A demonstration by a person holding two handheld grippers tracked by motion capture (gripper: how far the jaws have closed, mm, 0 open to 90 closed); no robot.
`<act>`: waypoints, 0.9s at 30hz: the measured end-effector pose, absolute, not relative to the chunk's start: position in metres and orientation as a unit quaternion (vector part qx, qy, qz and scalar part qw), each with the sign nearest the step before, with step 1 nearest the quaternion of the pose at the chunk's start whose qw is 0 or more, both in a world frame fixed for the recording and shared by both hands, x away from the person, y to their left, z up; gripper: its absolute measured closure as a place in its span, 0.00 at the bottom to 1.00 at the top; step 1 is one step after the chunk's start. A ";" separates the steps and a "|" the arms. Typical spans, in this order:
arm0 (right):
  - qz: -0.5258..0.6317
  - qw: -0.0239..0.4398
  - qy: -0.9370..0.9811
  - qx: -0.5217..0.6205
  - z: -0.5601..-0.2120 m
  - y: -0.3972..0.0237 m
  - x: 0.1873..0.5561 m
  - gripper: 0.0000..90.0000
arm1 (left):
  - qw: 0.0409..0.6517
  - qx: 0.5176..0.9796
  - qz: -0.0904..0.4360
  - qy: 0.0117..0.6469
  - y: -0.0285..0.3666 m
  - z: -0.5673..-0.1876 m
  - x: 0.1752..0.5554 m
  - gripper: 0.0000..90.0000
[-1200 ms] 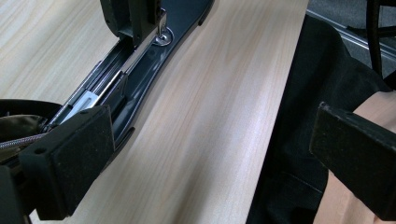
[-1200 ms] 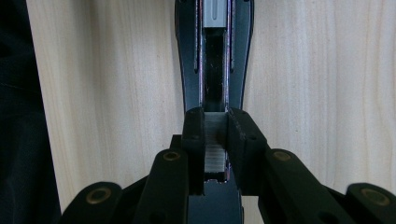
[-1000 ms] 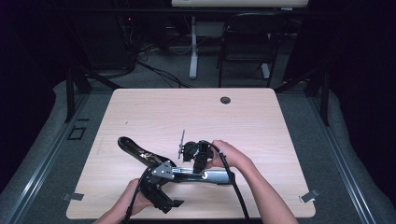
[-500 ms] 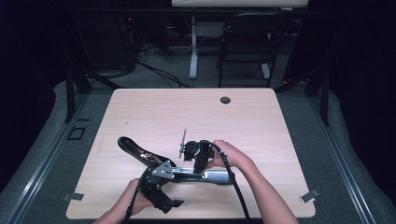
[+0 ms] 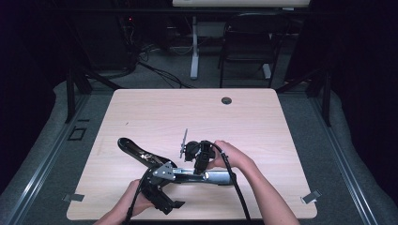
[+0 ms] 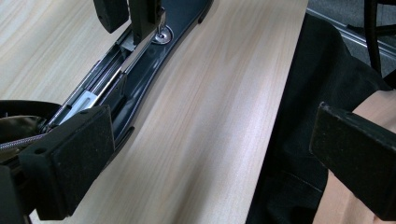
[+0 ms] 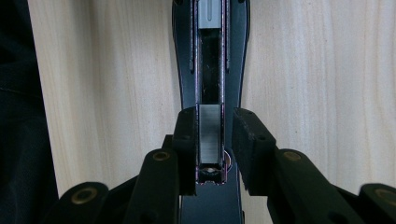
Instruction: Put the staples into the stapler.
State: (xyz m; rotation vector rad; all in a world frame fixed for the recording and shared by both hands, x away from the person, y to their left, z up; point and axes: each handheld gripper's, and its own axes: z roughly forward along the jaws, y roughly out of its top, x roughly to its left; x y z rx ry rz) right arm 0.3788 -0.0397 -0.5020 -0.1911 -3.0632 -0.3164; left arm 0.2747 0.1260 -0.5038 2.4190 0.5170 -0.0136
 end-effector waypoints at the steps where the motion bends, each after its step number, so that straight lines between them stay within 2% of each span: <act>1: -0.104 0.029 -0.992 -0.064 -0.502 -0.040 0.379 0.79 | 0.327 0.924 -0.005 0.197 0.126 -0.504 0.275 0.00; 9: -0.121 0.022 -0.989 -0.079 -0.498 -0.045 0.381 0.77 | 0.329 0.923 -0.004 0.199 0.126 -0.504 0.274 0.00; 27: -0.186 -0.010 -0.967 -0.173 -0.499 -0.075 0.378 0.57 | 0.332 0.922 0.002 0.201 0.128 -0.501 0.275 0.00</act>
